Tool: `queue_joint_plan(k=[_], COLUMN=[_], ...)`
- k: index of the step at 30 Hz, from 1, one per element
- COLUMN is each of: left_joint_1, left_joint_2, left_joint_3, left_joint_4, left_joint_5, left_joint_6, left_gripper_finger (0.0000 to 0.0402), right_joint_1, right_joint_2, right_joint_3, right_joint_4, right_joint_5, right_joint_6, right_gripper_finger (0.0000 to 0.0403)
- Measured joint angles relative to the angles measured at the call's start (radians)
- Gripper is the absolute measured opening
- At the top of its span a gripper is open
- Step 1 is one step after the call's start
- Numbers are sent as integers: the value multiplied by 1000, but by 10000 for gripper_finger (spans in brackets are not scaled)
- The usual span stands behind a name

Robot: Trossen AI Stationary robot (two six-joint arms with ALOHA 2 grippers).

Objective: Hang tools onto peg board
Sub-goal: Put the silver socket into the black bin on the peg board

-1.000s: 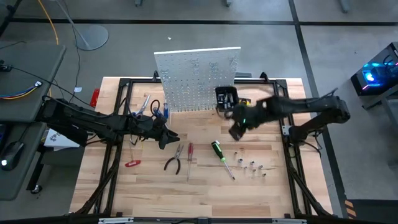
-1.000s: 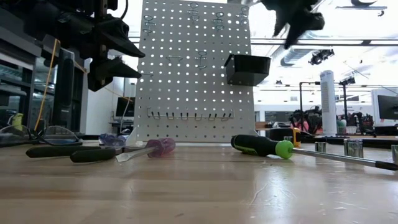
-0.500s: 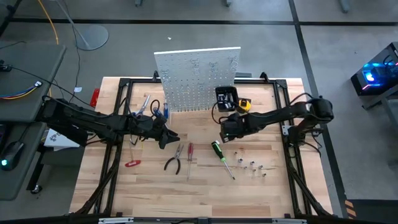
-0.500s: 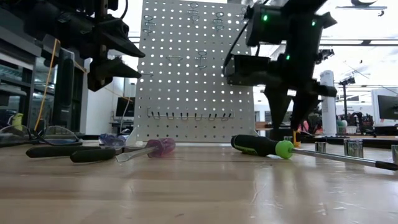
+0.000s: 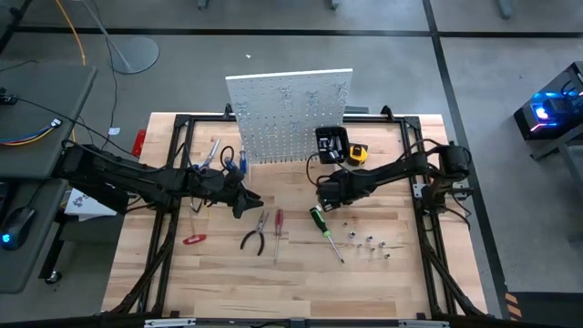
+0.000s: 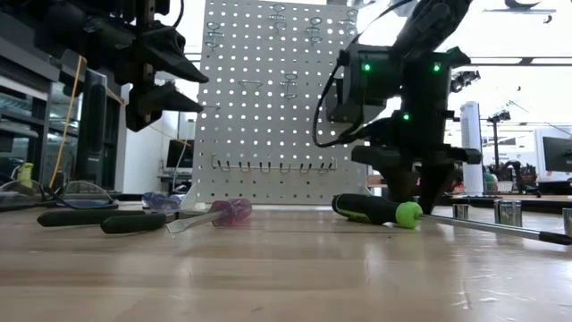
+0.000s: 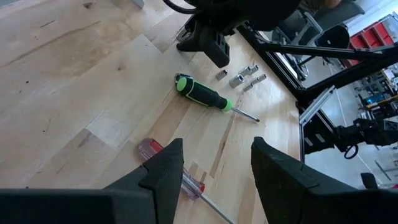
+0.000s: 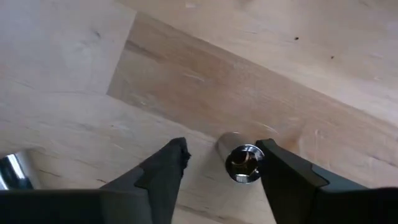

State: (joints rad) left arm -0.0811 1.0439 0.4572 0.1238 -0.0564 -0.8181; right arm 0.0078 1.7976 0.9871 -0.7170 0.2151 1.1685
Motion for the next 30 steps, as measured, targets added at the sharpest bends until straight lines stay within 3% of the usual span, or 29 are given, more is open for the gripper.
queue_joint_plan(k=[7, 15, 22, 25, 30], left_joint_1=[0, 0, 0, 0, 0], left_joint_2=[0, 0, 0, 0, 0], left_joint_3=[0, 0, 0, 0, 0], left_joint_4=[-1, -5, -8, -10, -16], left_joint_5=[-2, -2, -4, -4, -4], left_joint_6=[9, 9, 10, 11, 10], left_gripper_finger=[172, 172, 172, 172, 172], right_joint_1=[8, 27, 145, 170, 117], right_joint_2=[-18, -98, -351, -475, -584], right_joint_3=[-1, -2, 12, 60, 154], right_joint_4=[-14, -73, -128, -113, 0], right_joint_5=[52, 36, -5, 99, 377], right_joint_6=[-2, -33, -66, -47, -144], right_gripper_finger=[37, 37, 37, 37, 37])
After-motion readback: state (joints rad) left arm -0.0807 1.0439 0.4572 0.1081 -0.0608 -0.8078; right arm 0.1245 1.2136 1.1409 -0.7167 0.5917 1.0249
